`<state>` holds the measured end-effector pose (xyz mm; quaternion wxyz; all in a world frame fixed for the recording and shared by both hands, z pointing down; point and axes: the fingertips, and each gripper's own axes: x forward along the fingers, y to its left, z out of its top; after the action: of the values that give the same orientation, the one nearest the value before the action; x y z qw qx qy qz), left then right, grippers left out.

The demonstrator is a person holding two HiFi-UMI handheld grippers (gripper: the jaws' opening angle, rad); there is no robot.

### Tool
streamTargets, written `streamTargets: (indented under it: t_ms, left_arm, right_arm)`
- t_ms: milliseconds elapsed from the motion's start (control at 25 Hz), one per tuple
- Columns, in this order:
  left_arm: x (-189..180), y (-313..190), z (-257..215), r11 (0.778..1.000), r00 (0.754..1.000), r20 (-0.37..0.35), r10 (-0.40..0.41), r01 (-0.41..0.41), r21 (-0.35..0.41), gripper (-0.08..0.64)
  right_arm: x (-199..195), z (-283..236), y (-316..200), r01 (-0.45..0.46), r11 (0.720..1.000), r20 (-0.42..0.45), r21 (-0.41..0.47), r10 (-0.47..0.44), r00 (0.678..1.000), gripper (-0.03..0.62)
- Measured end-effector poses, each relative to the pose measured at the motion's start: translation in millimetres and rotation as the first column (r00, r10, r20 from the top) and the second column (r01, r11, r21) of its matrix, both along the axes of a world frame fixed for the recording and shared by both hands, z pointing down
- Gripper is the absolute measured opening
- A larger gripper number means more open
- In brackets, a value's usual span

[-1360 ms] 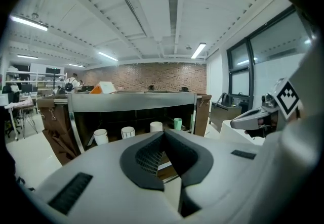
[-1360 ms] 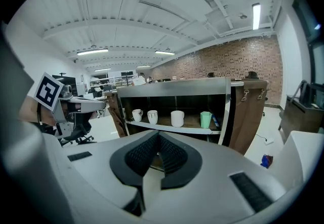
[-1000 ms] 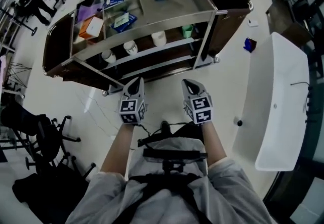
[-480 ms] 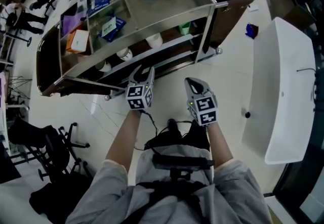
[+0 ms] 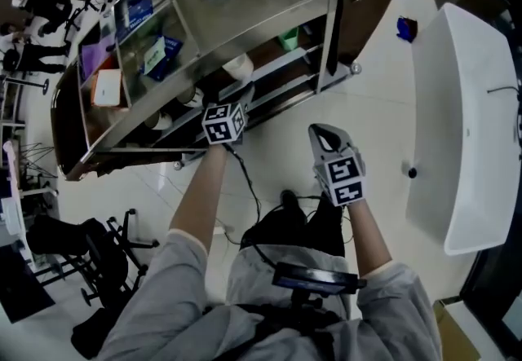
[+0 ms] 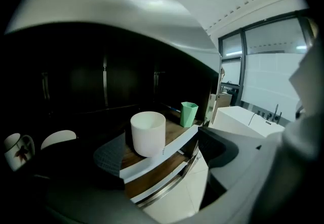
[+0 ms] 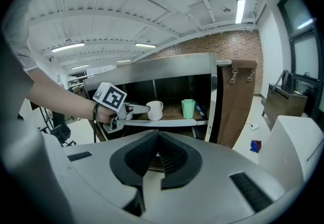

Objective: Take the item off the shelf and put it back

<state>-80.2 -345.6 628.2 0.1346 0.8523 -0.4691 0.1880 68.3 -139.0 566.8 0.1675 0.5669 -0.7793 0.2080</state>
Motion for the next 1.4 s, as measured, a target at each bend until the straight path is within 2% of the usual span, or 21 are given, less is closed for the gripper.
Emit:
streamTargets:
  t_ms: [400,680,920,1080,1160,1400]
  left_arm:
    - [0,-64,38,1.000,1.000,0.024,-0.014,0.014,-0.007,0.520]
    - [10,-84,46,1.000,0.999,0.034,0.011,-0.010,-0.005,0.526]
    - [19,-91,50,1.000,0.999,0.032,0.018,-0.017,-0.008,0.526]
    - [16,-95,53,1.000,0.998,0.070,0.010,-0.010,0.000,0.510]
    - [14,-97,53,1.000,0.995,0.100,0.002,-0.002,0.004,0.431]
    - [17,-95,51,1.000,0.992,0.122,-0.005,0.002,0.029,0.430]
  right_arm:
    - [41,19,-18,-0.097,0.995,0.011,0.010,0.097,0.995,0.008]
    - [62,36,-38,-0.135,0.991,0.007,0.008,0.135,0.991,0.008]
    - [63,41,-51,-0.134,0.991,0.009,0.001,0.134,0.991,0.008]
    - [60,46,-54,-0.132,0.991,0.004,-0.004,0.132,0.991,0.008]
    - [61,47,-54,-0.132,0.991,-0.008,-0.008,0.132,0.991,0.008]
    - [64,47,-51,-0.142,0.990,0.012,-0.018,0.143,0.990,0.008]
